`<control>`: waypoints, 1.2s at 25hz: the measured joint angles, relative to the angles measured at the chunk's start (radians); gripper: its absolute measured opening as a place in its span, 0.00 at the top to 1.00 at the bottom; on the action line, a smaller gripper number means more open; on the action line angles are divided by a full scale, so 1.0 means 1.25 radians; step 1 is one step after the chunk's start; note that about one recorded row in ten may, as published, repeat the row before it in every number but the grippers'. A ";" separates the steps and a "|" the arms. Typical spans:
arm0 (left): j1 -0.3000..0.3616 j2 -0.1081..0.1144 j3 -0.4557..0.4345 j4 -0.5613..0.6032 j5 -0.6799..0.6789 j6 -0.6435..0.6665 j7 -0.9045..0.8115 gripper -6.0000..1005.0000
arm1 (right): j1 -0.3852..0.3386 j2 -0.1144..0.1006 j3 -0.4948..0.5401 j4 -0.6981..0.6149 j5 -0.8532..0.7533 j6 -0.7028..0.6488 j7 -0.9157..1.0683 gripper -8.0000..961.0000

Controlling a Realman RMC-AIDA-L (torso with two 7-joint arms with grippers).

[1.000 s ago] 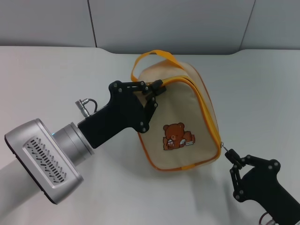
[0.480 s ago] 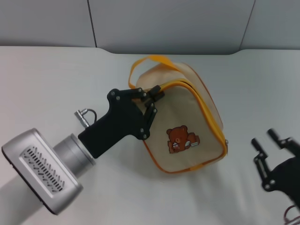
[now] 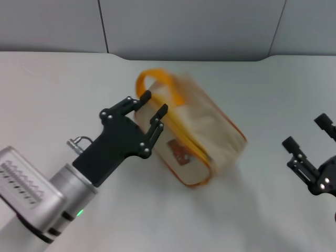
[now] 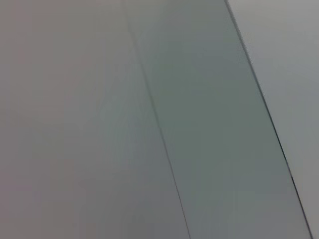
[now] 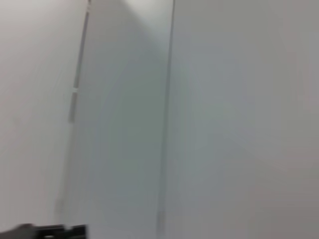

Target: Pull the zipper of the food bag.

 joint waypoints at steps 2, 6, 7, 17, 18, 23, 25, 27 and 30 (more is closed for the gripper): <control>0.012 0.003 0.005 0.014 0.003 0.022 -0.060 0.80 | 0.017 0.000 -0.022 -0.044 -0.016 0.001 0.085 0.31; 0.032 0.005 0.011 0.105 0.074 0.087 -0.193 0.67 | 0.048 -0.001 -0.089 -0.133 -0.039 0.000 0.229 0.26; 0.032 0.005 0.011 0.105 0.074 0.087 -0.193 0.62 | 0.054 -0.001 -0.114 -0.159 -0.041 -0.002 0.264 0.25; 0.012 0.009 0.102 0.454 0.355 0.289 -0.564 0.24 | 0.085 -0.019 -0.342 -0.360 -0.065 -0.040 0.526 0.21; 0.013 0.009 0.110 0.470 0.355 0.298 -0.584 0.21 | 0.092 -0.023 -0.355 -0.367 -0.074 -0.046 0.544 0.21; 0.015 0.010 0.115 0.488 0.356 0.304 -0.611 0.17 | 0.119 -0.029 -0.374 -0.372 -0.107 -0.054 0.577 0.21; 0.016 0.010 0.116 0.494 0.356 0.305 -0.612 0.17 | 0.124 -0.027 -0.374 -0.373 -0.109 -0.053 0.578 0.21; 0.016 0.010 0.117 0.494 0.356 0.305 -0.612 0.17 | 0.124 -0.027 -0.374 -0.373 -0.110 -0.055 0.579 0.21; 0.016 0.011 0.120 0.496 0.356 0.305 -0.615 0.17 | 0.129 -0.029 -0.375 -0.376 -0.110 -0.057 0.593 0.21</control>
